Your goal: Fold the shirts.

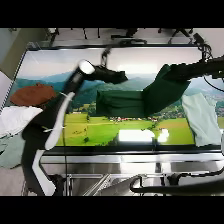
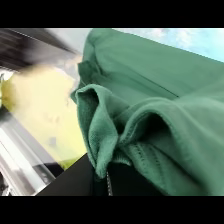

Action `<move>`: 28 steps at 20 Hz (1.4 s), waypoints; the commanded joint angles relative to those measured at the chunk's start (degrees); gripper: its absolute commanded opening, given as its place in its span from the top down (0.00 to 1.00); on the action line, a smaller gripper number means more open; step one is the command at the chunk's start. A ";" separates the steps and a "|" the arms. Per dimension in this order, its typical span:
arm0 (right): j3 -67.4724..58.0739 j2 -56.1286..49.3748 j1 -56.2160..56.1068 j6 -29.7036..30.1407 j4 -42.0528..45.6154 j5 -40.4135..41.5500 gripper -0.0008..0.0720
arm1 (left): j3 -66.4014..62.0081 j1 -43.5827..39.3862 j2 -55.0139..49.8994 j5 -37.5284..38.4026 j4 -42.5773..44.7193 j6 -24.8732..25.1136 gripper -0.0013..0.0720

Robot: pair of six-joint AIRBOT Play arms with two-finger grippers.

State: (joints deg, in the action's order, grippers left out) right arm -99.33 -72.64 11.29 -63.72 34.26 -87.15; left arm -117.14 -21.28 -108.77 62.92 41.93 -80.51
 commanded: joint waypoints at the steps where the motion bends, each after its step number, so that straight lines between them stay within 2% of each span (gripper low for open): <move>1: -0.07 -2.45 -9.57 -1.53 -0.02 8.85 0.96 | 0.76 10.16 11.56 11.34 -0.07 1.05 0.96; 5: -0.07 -10.69 -29.99 -0.66 0.00 26.86 0.95 | 5.57 16.26 19.23 10.49 -0.07 1.46 0.96; 6: -0.07 -14.34 -35.89 1.66 0.31 35.21 0.80 | 6.93 16.61 20.48 9.46 -0.07 1.64 0.96; 7: -0.07 -17.77 -40.44 3.63 0.42 42.69 0.48 | 7.87 16.55 21.38 8.28 -0.07 1.64 0.96; 8: -0.09 -21.11 -44.48 5.44 0.39 49.00 0.38 | 8.52 16.50 22.12 6.80 -0.13 1.64 0.96; 9: -0.15 -23.19 -47.17 5.90 0.35 51.87 0.38 | 8.68 16.15 22.62 6.01 -0.13 1.62 0.96; 10: -0.15 -23.61 -48.17 5.90 0.39 51.49 0.39 | 8.66 15.76 23.08 5.55 -0.17 1.64 0.96; 13: -0.33 -19.26 -45.24 5.88 2.14 43.25 0.39 | 8.66 14.82 24.44 5.11 -0.02 1.68 0.96; 18: -0.31 -7.78 -28.44 1.11 2.25 26.91 0.38 | 8.68 14.05 25.00 7.17 0.04 1.66 0.96; 19: -0.31 -6.36 -24.52 -0.37 3.48 24.55 0.32 | 8.68 14.03 25.00 7.85 0.02 1.66 0.96; 20: -0.31 -5.11 -19.39 -4.22 7.45 21.90 0.16 | 8.68 13.68 24.96 8.11 0.07 1.66 0.96; 23: 1.05 -5.38 -9.03 -11.39 16.20 15.04 0.15 | 8.68 13.57 24.96 8.09 0.09 1.66 0.96; 28: 9.51 -10.01 -4.37 -9.51 15.98 13.86 0.15 | 8.68 13.57 24.96 7.87 0.09 1.66 0.96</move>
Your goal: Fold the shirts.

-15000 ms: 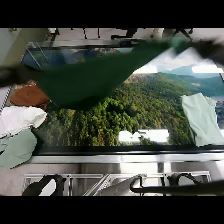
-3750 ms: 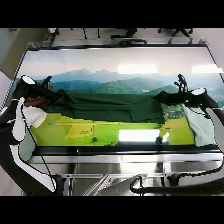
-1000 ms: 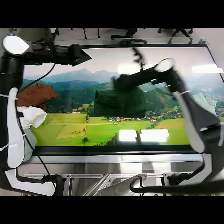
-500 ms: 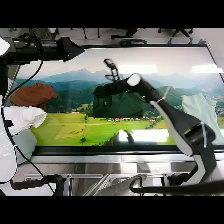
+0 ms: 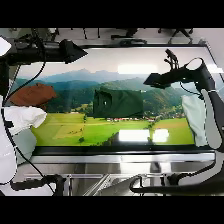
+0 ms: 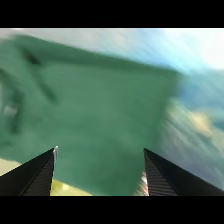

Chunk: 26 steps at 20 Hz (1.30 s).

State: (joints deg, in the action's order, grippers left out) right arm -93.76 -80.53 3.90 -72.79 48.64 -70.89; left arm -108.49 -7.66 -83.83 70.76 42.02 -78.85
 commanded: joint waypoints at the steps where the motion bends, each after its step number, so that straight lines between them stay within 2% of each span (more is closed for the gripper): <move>1: 4.72 -3.98 2.54 0.52 1.03 -2.49 0.15 | 0.02 -0.04 0.00 0.11 0.00 0.00 0.96; 5: 5.01 -11.02 -0.63 4.81 -7.30 -2.36 0.15 | 0.02 -0.04 0.00 0.13 -0.02 -0.02 0.96; 8: 5.01 -14.75 -3.63 5.64 -9.84 -0.68 0.15 | 0.02 -0.04 0.00 0.11 -0.02 -0.02 0.96; 10: 5.01 -16.00 -5.16 8.17 -14.16 -0.50 0.21 | 0.02 -0.04 0.00 0.15 -0.02 -0.02 0.96; 11: 4.98 -16.06 -5.57 9.16 -15.87 -0.50 0.33 | 0.02 -0.04 0.00 0.17 -0.02 -0.02 0.96; 12: 4.61 -15.89 -5.79 11.93 -18.97 -1.60 0.85 | 0.02 -0.04 0.00 0.20 -0.04 -0.02 0.96; 13: 3.96 -15.41 -5.68 13.16 -21.81 -2.89 0.96 | 0.02 -0.04 0.00 0.20 -0.04 -0.04 0.96; 16: -0.15 -10.40 -3.89 13.62 -24.57 -3.72 0.96 | 0.02 -0.04 0.02 0.24 -0.04 -0.04 0.96; 19: -5.97 -3.32 0.81 11.45 -24.33 -3.58 0.96 | 0.02 -0.04 0.02 0.26 -0.04 -0.04 0.96; 23: -10.23 5.51 13.97 2.62 -23.37 -3.30 0.96 | 0.02 -0.04 0.02 0.33 -0.02 -0.04 0.96; 26: -10.23 10.03 24.85 -2.99 -17.88 -2.73 0.96 | 0.02 -0.04 0.00 2.21 -0.02 -0.02 0.96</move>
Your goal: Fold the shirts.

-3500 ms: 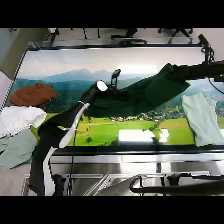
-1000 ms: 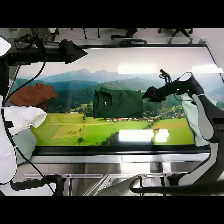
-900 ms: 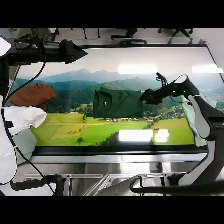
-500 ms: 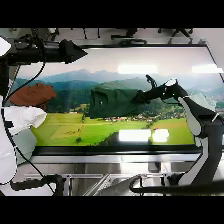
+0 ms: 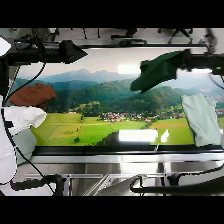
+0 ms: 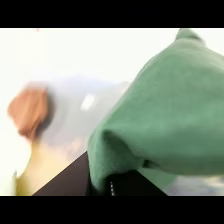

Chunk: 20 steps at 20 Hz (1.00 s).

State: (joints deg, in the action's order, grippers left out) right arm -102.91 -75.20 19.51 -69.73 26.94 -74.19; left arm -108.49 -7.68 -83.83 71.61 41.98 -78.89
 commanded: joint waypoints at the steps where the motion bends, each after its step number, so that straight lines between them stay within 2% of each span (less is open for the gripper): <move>1: -1.07 5.66 12.70 -6.73 5.70 0.44 0.96 | 0.02 -0.02 0.02 1.95 0.02 0.02 0.96; 3: -1.05 6.64 18.25 -8.76 9.90 -0.52 0.96 | 0.02 -0.02 0.00 2.23 0.04 0.02 0.96; 6: -0.76 6.73 23.26 -15.06 17.88 -6.69 0.96 | 0.02 -0.02 0.00 2.21 0.02 0.02 0.96; 8: -0.59 7.28 23.71 -23.23 28.30 -10.69 0.96 | 0.02 -0.02 0.00 2.19 0.02 0.02 0.96; 10: -0.57 9.07 23.71 -28.50 38.16 -13.79 0.96 | 0.02 -0.02 0.00 2.25 0.02 0.02 0.96; 15: 6.21 12.79 23.71 -33.94 48.13 -24.94 0.96 | 0.02 -0.02 0.00 3.61 0.02 0.02 0.96; 19: 17.05 17.03 23.71 -33.97 59.93 -29.70 0.96 | 0.02 -0.02 0.00 4.68 0.04 0.02 0.96; 20: 19.10 17.77 23.71 -33.90 62.42 -30.69 0.91 | 0.02 -0.02 0.00 5.07 0.04 0.02 0.96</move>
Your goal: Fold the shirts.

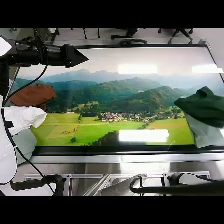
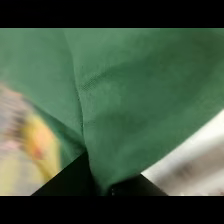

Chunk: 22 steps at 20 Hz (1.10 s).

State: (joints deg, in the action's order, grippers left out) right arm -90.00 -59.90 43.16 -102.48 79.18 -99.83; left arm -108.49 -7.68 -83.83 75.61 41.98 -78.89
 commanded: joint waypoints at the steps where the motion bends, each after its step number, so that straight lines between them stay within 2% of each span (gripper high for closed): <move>1: 7.89 2.97 0.07 -0.81 12.26 -5.66 0.62 | 0.02 -0.02 0.00 1.31 0.04 0.02 0.96; 2: 8.79 3.15 0.07 -0.81 13.16 -5.66 0.25 | 0.02 -0.02 0.00 1.36 0.04 0.02 0.96; 3: 8.85 3.13 0.07 -0.81 13.22 -5.64 0.10 | 0.02 -0.02 0.00 1.36 0.02 0.02 0.96; 8: 8.85 2.69 -0.17 -0.46 9.14 -3.23 0.11 | 0.02 -0.02 0.00 1.05 0.04 0.02 0.96; 9: 8.85 2.69 -0.17 0.61 5.99 -1.84 0.19 | 0.02 0.04 0.02 0.94 0.04 0.02 0.96; 10: 8.85 2.69 -0.17 1.77 1.49 -0.02 0.54 | 0.02 0.04 0.00 0.96 0.04 0.02 0.96; 11: 8.85 2.71 -0.20 3.54 -3.96 2.19 0.86 | 0.02 0.04 0.00 0.94 0.07 0.09 0.96; 12: 8.85 2.73 -0.61 4.66 -9.86 4.61 0.96 | 0.02 0.04 0.02 0.98 0.09 1.16 0.96; 13: 8.85 2.75 -1.60 5.57 -14.69 6.84 0.96 | 0.02 0.04 0.02 1.29 0.13 2.10 0.97; 15: 8.94 2.86 -5.84 7.48 -18.29 9.94 0.96 | 0.07 -0.13 0.02 4.70 1.11 2.56 0.97; 18: 12.94 5.27 -18.58 9.66 -15.43 14.78 0.96 | 7.48 -3.28 3.28 6.56 6.32 2.56 0.97; 22: 25.90 12.37 -36.72 12.02 -13.14 23.34 0.96 | 28.37 -9.68 13.57 2.01 12.72 2.58 0.97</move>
State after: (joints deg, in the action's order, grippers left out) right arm -71.59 -51.72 17.89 -92.90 65.71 -83.50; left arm -92.16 -13.54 -76.23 79.94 50.02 -76.44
